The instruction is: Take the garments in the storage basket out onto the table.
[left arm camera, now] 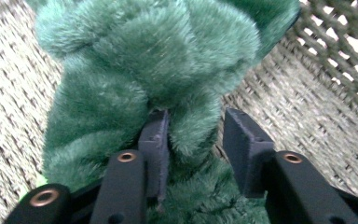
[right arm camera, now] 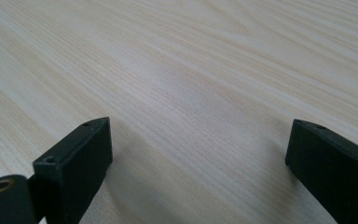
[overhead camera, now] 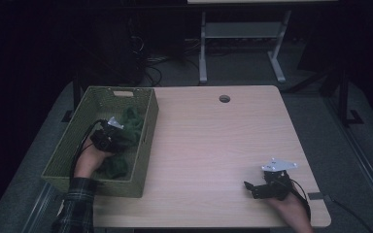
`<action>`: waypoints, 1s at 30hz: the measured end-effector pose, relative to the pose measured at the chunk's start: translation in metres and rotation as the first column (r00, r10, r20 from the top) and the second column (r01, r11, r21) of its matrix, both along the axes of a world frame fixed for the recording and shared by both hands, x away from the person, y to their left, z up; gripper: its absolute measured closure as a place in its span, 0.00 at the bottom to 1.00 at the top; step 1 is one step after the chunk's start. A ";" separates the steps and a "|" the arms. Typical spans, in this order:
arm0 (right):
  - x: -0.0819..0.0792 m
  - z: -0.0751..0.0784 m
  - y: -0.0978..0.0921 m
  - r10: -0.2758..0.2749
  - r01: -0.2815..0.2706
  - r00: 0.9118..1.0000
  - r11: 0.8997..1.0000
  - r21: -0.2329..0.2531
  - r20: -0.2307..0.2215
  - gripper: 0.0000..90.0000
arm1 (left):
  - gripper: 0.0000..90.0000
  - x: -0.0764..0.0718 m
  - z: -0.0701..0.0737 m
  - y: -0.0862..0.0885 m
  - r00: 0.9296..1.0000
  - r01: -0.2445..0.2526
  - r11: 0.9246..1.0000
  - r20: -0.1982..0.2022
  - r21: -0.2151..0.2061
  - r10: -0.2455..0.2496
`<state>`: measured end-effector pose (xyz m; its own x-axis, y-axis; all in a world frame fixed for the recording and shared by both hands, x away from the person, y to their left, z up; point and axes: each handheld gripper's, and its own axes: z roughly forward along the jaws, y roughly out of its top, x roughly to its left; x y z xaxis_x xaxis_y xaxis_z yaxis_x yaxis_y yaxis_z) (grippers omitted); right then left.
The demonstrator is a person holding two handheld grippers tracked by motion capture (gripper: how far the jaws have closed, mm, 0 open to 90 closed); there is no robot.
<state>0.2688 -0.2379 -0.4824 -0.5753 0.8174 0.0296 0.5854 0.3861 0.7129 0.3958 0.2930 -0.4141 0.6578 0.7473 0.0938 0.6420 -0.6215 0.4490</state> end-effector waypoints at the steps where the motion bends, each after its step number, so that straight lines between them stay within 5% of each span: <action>1: 0.000 0.000 0.000 -0.001 0.001 1.000 1.000 0.001 -0.001 0.08 | 0.72 0.000 0.000 0.000 1.000 0.002 1.000 -0.004 0.011 -0.001; 10: 0.000 0.000 0.000 0.000 0.000 1.000 1.000 0.000 0.000 0.08 | 0.92 0.000 0.002 0.000 0.999 -0.019 1.000 -0.041 -0.008 0.019; 16: 0.000 0.000 0.000 0.000 0.000 1.000 1.000 0.000 -0.001 0.08 | 0.94 -0.002 0.010 0.003 0.999 -0.035 0.999 -0.039 -0.040 0.034; 30: 0.000 0.000 0.000 0.000 0.000 1.000 1.000 0.000 0.000 0.08 | 0.94 -0.008 0.054 0.011 0.999 -0.032 0.988 0.005 -0.148 0.034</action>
<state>0.2688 -0.2379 -0.4823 -0.5750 0.8176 0.0300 0.5857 0.3858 0.7128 0.3873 0.3038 -0.3600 0.6323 0.7746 -0.0151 0.6576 -0.5263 0.5390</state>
